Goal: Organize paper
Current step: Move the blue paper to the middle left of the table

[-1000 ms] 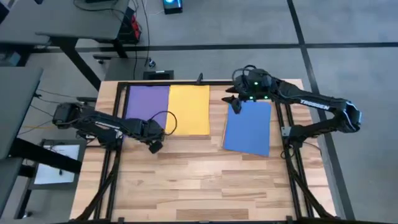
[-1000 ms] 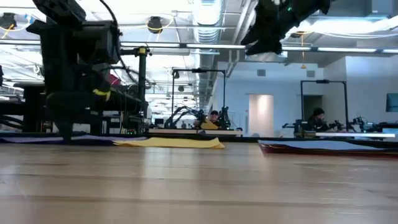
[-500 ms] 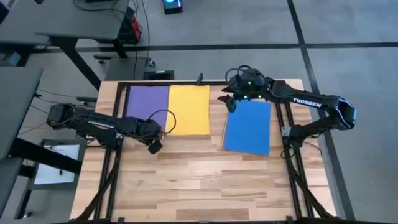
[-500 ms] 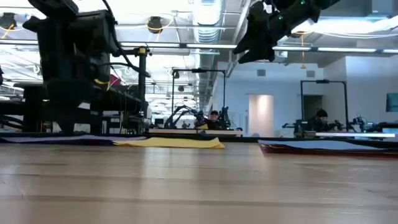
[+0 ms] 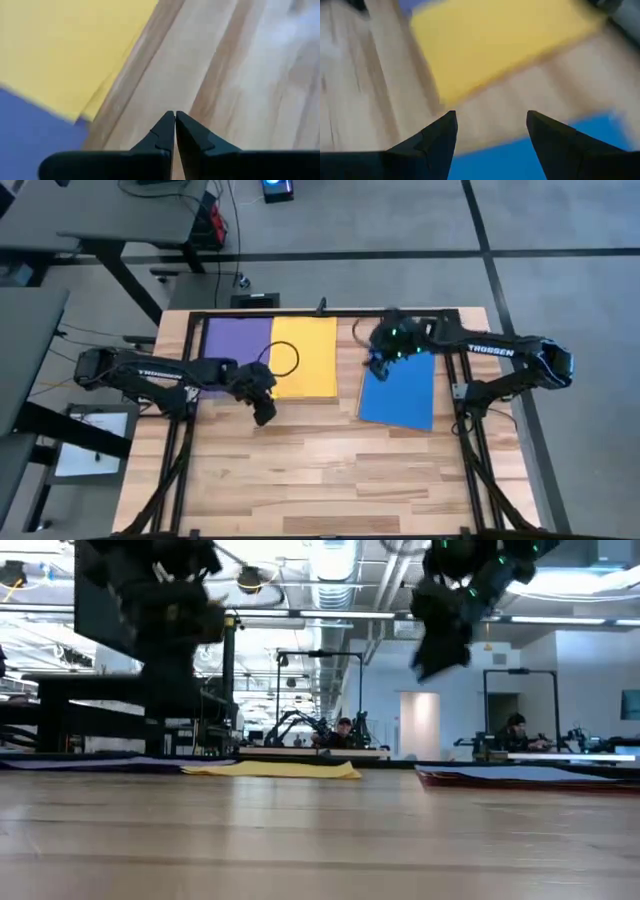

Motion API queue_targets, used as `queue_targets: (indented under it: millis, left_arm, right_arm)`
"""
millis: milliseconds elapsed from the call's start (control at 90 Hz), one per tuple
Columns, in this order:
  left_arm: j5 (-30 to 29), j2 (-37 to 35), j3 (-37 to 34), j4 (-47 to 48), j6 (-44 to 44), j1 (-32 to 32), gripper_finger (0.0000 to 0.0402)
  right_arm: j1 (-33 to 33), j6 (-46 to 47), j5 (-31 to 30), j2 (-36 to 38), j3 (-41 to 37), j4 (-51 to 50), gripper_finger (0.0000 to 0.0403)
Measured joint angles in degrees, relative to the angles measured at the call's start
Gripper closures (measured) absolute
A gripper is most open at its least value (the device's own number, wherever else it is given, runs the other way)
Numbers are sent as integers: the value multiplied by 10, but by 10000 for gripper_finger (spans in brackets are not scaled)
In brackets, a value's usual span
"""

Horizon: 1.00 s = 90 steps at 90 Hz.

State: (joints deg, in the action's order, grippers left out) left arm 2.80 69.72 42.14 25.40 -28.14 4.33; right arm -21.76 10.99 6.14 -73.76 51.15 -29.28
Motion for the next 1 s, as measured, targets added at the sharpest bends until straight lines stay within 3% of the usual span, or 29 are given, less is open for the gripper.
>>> queue_targets:
  millis: [189, 311, 522, 656, 1000]
  left_arm:
    - [-14, 51, 40, -80, -23, 6, 402]
    - [-13, 123, 76, -133, -44, 3, 402]
    - [-11, 228, 152, -155, -58, -18, 402]
    - [-1, 241, 183, -128, -45, -30, 402]
    - [11, 233, 183, -92, 9, -34, 402]
  right_arm:
    - [81, 89, -6, 0, -83, 23, 175]
    - [126, 108, -52, 1, -101, -1, 175]
    - [163, 168, -100, -22, -162, 65, 175]
    - [177, 180, -94, -36, -176, 109, 175]
    - [243, 238, -35, -80, -178, 213, 175]
